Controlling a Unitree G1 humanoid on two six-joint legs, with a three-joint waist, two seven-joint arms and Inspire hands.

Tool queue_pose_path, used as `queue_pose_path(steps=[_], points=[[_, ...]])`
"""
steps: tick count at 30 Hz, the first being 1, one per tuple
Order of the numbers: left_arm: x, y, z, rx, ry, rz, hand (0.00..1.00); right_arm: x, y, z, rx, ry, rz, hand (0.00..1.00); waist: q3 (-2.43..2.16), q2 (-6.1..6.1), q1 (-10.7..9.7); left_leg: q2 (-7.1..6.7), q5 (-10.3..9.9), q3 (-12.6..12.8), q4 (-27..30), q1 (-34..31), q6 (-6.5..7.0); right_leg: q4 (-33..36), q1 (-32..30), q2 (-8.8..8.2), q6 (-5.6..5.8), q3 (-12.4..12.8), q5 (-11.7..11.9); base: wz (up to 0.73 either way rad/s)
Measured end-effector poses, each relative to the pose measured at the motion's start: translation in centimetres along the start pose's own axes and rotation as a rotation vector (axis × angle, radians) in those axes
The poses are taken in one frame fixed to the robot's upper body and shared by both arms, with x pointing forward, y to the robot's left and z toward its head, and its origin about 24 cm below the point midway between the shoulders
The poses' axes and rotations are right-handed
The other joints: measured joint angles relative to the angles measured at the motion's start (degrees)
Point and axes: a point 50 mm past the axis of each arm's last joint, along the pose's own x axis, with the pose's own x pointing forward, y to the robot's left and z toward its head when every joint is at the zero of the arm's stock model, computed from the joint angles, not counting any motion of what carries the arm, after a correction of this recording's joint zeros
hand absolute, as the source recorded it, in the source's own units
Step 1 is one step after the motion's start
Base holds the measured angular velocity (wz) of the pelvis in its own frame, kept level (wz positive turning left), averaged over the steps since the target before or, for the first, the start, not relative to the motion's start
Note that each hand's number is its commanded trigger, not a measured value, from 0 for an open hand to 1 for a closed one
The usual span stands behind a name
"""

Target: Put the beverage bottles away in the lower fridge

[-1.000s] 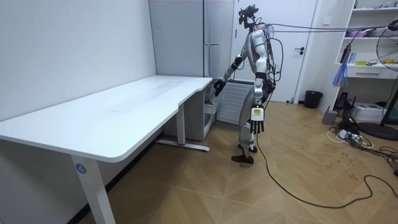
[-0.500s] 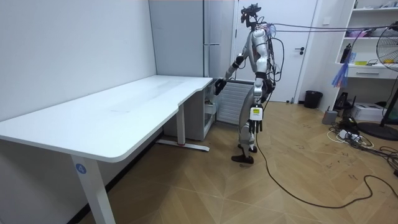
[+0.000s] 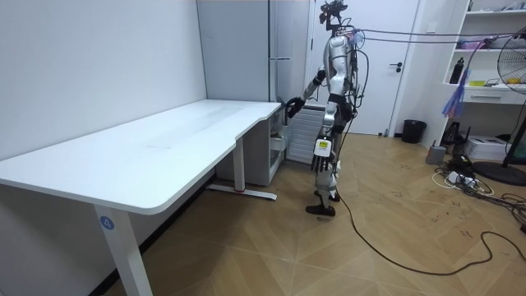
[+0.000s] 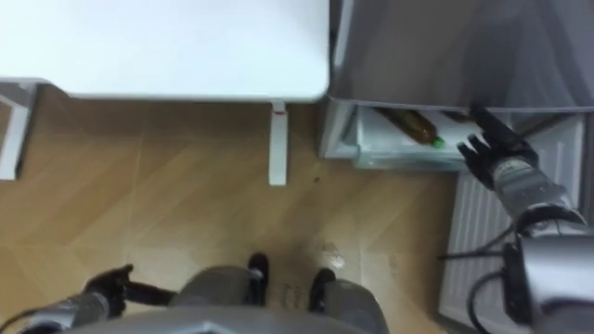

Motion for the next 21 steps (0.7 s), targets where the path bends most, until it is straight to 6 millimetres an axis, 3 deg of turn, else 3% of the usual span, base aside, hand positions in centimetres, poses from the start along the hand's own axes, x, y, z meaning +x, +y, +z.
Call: queue_pose_path(steps=[5,10,14,18,21], points=[[-0.1,0.0,-0.7,-0.029,0.014,0.002,0.00,-0.4,-1.4,-0.8,-0.030,0.000,-0.013,0.00,0.00,0.01,-0.2,0.10,-0.1,-0.2,-0.3,0.1,-0.11,-0.7,0.2,0.00,-0.01,-0.2,0.0,0.00],[-0.1,-0.2,-1.4,0.004,0.030,0.019,0.00,-0.9,-3.5,-3.2,-0.050,0.048,-0.073,0.00,0.22,0.42,-0.6,0.11,-0.2,-0.2,-0.2,0.1,-0.20,-0.9,0.5,0.04,0.00,-0.3,0.0,0.00],[-0.2,-0.2,-1.6,0.013,0.034,0.033,0.00,-0.9,-3.5,-4.5,-0.100,0.085,-0.079,0.00,0.45,1.25,-1.5,0.12,-0.2,-0.3,0.0,0.1,-0.21,-0.8,0.5,0.10,0.04,-0.2,-0.1,0.00],[-0.1,-0.4,-1.4,0.011,0.020,0.030,0.00,-0.9,-3.7,-4.9,-0.156,0.091,-0.113,0.00,0.19,2.08,-1.4,0.15,-0.3,-0.2,0.3,-0.9,-0.21,-0.5,-0.8,0.08,0.02,0.1,-0.1,-0.01],[-0.1,-0.4,-1.5,0.011,0.022,0.031,0.00,-0.9,-3.8,-5.3,-0.162,0.097,-0.126,0.00,0.24,2.35,-1.4,0.16,-0.3,-0.2,0.3,-1.3,-0.21,-0.5,-1.1,0.06,-0.04,0.1,-0.1,0.00]])
